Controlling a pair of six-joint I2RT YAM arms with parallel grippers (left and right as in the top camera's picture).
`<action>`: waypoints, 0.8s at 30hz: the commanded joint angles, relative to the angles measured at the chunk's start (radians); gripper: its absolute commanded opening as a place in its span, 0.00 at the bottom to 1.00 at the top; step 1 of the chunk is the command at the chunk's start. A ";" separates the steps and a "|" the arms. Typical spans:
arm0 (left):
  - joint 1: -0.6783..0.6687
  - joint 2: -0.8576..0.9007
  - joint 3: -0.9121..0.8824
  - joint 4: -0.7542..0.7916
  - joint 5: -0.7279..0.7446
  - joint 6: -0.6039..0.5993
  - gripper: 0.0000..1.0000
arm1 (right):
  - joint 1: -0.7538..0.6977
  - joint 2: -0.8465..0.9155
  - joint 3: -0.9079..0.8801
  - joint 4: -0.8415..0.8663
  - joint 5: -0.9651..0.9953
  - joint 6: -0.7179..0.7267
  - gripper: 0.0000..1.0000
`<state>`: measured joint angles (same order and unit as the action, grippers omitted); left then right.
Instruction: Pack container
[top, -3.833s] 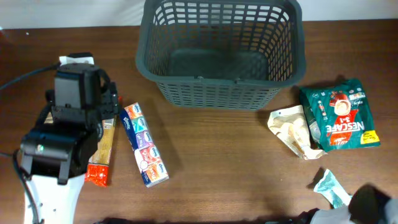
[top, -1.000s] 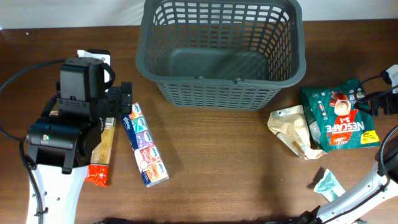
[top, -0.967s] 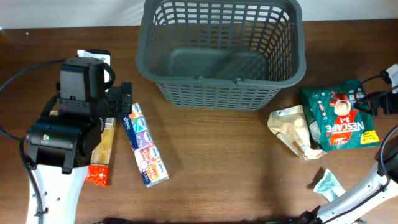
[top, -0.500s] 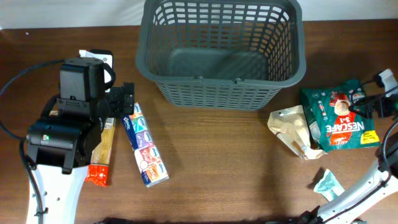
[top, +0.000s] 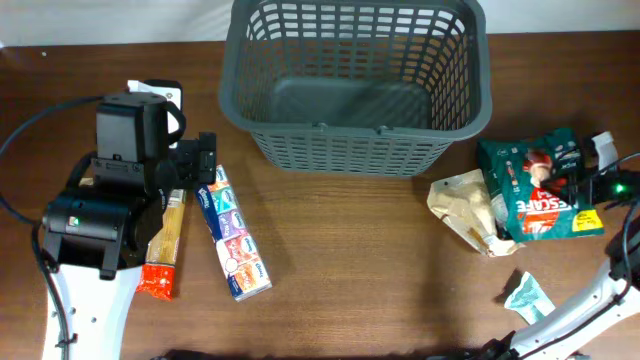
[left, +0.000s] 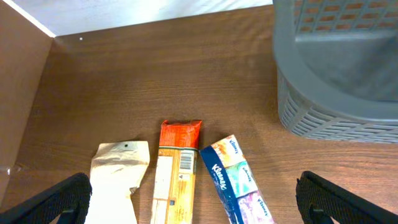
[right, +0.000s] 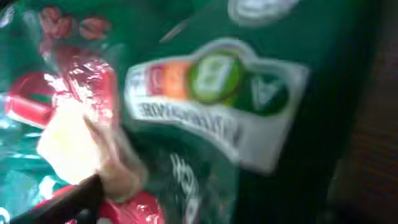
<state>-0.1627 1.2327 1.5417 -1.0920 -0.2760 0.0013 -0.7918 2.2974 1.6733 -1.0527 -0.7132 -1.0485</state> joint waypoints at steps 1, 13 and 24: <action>0.004 -0.002 0.003 0.000 0.011 0.011 0.99 | 0.013 0.067 -0.130 0.045 0.115 -0.020 0.04; 0.004 -0.002 0.003 0.000 0.011 0.011 0.99 | 0.011 0.067 -0.146 -0.017 -0.103 -0.034 0.04; 0.004 -0.002 0.003 0.004 0.011 0.015 0.99 | 0.018 0.042 0.291 -0.569 -0.311 -0.359 0.04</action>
<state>-0.1627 1.2327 1.5417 -1.0912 -0.2760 0.0013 -0.7795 2.3802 1.7985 -1.5555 -0.9230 -1.2903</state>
